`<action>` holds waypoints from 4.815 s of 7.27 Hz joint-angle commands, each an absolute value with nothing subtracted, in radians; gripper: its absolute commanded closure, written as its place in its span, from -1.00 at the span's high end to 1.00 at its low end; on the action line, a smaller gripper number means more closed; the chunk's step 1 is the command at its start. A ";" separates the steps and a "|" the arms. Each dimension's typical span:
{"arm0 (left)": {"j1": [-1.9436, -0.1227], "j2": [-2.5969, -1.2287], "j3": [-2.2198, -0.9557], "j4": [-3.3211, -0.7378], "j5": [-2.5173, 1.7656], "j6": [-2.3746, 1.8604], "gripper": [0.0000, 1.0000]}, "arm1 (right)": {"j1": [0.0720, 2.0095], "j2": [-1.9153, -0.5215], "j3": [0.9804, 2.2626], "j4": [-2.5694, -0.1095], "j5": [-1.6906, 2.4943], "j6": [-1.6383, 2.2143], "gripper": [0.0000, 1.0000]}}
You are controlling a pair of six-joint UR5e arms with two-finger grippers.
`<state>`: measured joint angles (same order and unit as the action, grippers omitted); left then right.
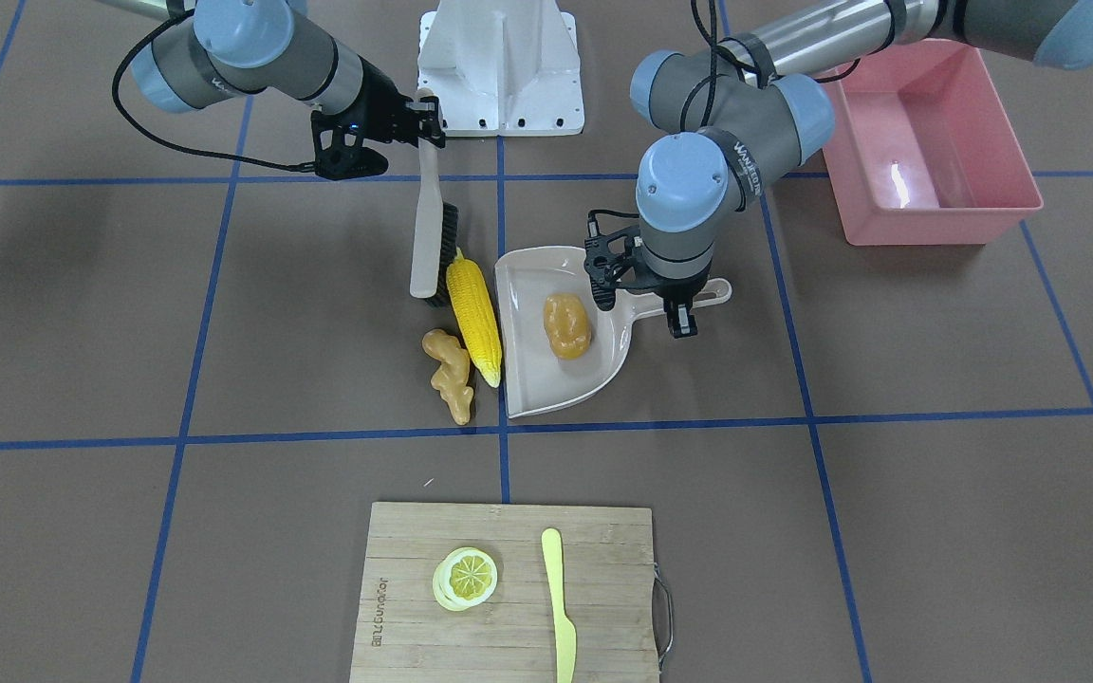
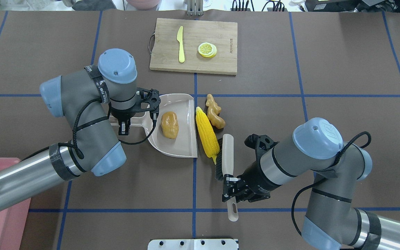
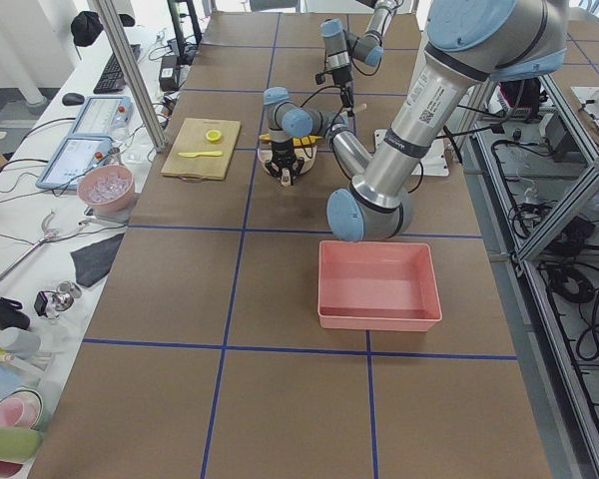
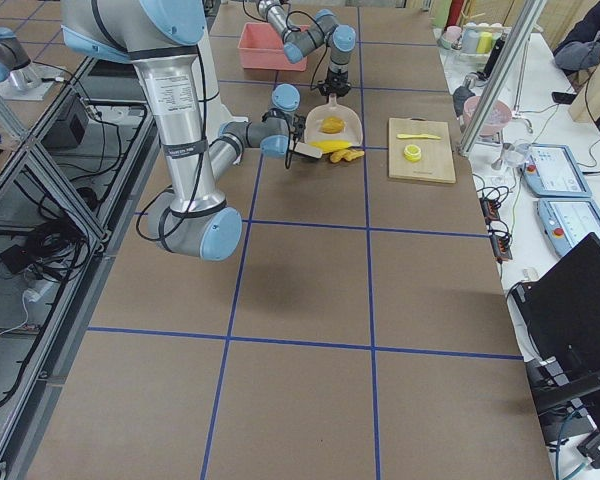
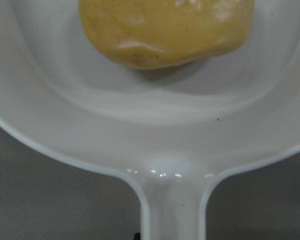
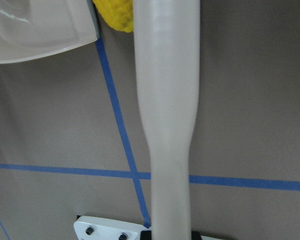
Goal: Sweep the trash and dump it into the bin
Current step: 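Sweep the corn fully into the dustpan with the right brush, then reposition the brush behind the ginger root with the right gripper, then sweep the ginger root into the dustpan with the right brush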
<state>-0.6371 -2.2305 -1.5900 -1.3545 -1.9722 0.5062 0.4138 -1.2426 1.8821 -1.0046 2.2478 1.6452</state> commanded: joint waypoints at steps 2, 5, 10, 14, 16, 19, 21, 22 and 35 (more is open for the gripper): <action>-0.638 -2.230 -1.594 -1.353 -1.971 0.506 -1.00 | 0.419 -1.136 1.868 -1.118 2.229 1.632 -1.00; -0.638 -2.217 -1.589 -1.380 -1.973 0.506 -1.00 | 0.419 -1.099 1.829 -1.109 2.204 1.582 -1.00; -0.638 -2.186 -1.588 -1.459 -1.971 0.505 -1.00 | 0.419 -1.009 1.773 -1.108 2.192 1.583 -1.00; -0.638 -2.186 -1.589 -1.460 -1.971 0.505 -1.00 | 0.544 -1.006 1.816 -1.178 2.287 1.582 -1.00; -0.640 -2.186 -1.589 -1.460 -1.971 0.506 -1.00 | 0.644 -1.116 1.833 -1.172 2.373 1.472 -1.00; -0.640 -2.186 -1.589 -1.456 -1.971 0.506 -1.00 | 0.729 -1.176 1.775 -1.169 2.440 1.160 -1.00; -0.640 -2.186 -1.589 -1.453 -1.971 0.506 -1.00 | 0.730 -1.178 1.718 -1.167 2.441 0.914 -1.00; -0.641 -2.186 -1.589 -1.451 -1.971 0.506 -1.00 | 0.730 -1.183 1.695 -1.167 2.447 0.854 -1.00; -0.653 -2.195 -1.592 -1.425 -1.973 0.506 -1.00 | 0.608 -1.091 1.620 -1.063 2.362 1.023 -1.00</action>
